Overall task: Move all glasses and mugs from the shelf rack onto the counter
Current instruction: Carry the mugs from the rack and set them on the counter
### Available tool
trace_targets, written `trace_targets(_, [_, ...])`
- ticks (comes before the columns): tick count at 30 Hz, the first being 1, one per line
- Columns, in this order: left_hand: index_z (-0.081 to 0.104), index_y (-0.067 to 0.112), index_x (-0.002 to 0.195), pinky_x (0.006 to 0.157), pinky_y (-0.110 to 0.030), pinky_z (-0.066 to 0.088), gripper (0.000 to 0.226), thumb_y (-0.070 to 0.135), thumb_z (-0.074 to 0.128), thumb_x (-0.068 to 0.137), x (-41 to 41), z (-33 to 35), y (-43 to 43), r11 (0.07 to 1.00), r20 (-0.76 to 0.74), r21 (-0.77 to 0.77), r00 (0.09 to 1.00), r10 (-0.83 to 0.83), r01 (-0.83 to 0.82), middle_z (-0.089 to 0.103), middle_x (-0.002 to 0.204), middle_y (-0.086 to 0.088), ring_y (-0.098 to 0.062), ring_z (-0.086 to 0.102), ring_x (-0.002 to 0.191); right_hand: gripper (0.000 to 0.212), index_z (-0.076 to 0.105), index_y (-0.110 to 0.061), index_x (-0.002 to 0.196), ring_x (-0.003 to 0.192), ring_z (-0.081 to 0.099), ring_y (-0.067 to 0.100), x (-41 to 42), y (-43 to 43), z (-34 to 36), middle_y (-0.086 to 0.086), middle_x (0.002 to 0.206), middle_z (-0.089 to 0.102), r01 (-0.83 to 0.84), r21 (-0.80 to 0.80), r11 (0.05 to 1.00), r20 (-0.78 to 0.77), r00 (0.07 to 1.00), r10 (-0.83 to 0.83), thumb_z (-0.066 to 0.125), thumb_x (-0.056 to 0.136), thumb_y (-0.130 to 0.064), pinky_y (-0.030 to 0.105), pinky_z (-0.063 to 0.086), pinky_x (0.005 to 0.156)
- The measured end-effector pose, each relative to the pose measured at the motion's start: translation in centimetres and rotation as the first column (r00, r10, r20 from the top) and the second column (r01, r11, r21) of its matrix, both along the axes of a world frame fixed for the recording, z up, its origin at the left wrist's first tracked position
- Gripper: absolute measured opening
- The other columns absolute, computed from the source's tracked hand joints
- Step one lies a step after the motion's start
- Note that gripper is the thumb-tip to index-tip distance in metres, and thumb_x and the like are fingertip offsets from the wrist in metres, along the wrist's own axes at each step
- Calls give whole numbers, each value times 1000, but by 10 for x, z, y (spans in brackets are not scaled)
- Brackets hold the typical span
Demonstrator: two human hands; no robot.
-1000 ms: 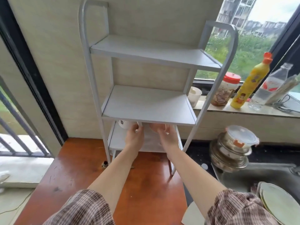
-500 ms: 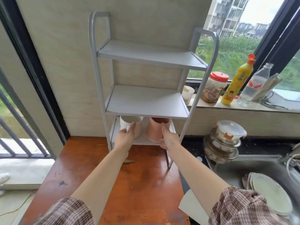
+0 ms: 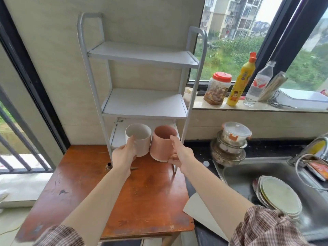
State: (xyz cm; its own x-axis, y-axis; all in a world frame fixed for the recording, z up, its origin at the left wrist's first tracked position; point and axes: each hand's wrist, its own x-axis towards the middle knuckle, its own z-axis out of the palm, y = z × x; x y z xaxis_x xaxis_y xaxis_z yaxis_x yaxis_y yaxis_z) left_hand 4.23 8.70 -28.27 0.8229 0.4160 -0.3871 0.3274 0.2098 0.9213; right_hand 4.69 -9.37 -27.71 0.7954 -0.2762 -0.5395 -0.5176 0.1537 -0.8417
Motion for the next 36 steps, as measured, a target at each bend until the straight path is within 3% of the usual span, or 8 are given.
trace_targets(6, [57, 20, 59, 63, -27, 40, 37, 51, 65, 77, -56, -18, -44, 999, 62, 26, 998, 31, -32, 56, 68, 7, -12, 54, 70, 52, 68, -15, 102, 74, 62, 21, -56, -49, -12, 0, 86, 61, -2, 39, 999, 21, 1000, 1, 74, 69, -54, 41, 59, 82])
trace_targets(14, [62, 14, 69, 71, -37, 50, 42, 54, 58, 79, -135, -26, -156, 990, 2, 70, 992, -124, 124, 62, 78, -4, -24, 61, 79, 81, 52, -7, 134, 101, 64, 32, -161, -166, -21, 14, 127, 60, 169, 9, 986, 14, 986, -169, 74, 73, -56, 43, 57, 86])
trace_targets(18, [64, 14, 72, 51, -27, 50, 37, 51, 64, 73, -195, -44, -229, 975, -75, -19, 972, -223, 222, 68, 82, -8, -22, 66, 70, 70, 57, -5, 127, 98, 63, 29, -240, -235, -32, 11, 124, 61, 260, 30, 965, -2, 966, -260, 72, 76, -51, 39, 59, 75])
trace_targets(20, [69, 8, 96, 73, -41, 59, 50, 51, 64, 72, -225, -54, -267, 961, -98, -47, 956, -276, 273, 69, 102, -14, -30, 68, 90, 67, 58, -7, 125, 101, 62, 28, -284, -268, -40, 10, 125, 60, 325, 40, 945, -16, 946, -325, 73, 75, -50, 36, 58, 69])
trace_targets(23, [62, 1, 117, 90, -53, 52, 75, 58, 61, 67, -271, -67, -324, 926, -129, -24, 917, -377, 378, 64, 117, -22, -38, 62, 105, 73, 56, -4, 128, 104, 61, 30, -351, -318, -49, 13, 120, 61, 434, 37, 900, -55, 900, -432, 76, 73, -49, 38, 58, 71])
trace_targets(26, [63, -2, 106, 61, -40, 57, 66, 52, 62, 67, -314, -69, -381, 876, -171, -94, 859, -483, 473, 64, 90, -16, -34, 65, 81, 56, 67, -6, 108, 100, 61, 31, -415, -367, -52, 11, 107, 62, 530, 18, 848, -76, 846, -528, 76, 73, -48, 46, 56, 86])
trace_targets(29, [62, 3, 87, 70, -34, 53, 49, 49, 63, 71, -349, -64, -438, 805, -180, -149, 784, -593, 575, 63, 87, -11, -26, 65, 85, 52, 70, -9, 104, 97, 63, 31, -471, -413, -51, 9, 106, 63, 623, -4, 782, -63, 780, -622, 76, 72, -49, 45, 57, 86])
trace_targets(36, [60, 1, 109, 52, -28, 51, 59, 49, 65, 75, -425, -55, -576, 634, -147, -187, 617, -773, 750, 65, 103, -15, -30, 68, 87, 61, 66, -5, 114, 90, 62, 30, -581, -499, -52, 8, 98, 61, 834, 6, 552, -38, 552, -833, 72, 75, -52, 43, 58, 78])
